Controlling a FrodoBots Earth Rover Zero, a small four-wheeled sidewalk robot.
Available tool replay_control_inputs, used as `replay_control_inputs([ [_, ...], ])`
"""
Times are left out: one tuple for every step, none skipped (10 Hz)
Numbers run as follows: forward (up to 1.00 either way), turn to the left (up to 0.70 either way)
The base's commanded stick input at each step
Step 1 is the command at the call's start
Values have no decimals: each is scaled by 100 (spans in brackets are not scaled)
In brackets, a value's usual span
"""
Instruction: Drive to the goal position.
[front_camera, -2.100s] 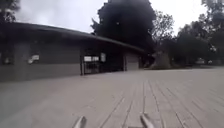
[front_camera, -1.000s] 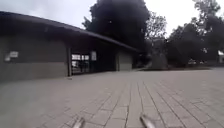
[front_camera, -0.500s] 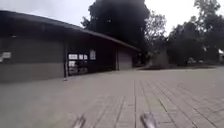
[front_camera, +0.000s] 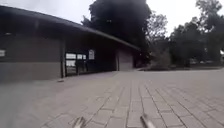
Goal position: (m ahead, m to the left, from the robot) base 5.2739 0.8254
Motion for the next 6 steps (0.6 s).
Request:
replay_control_inputs([
  [98,0],
  [98,0],
  [98,0],
  [98,0],
  [98,0],
  [98,0],
])
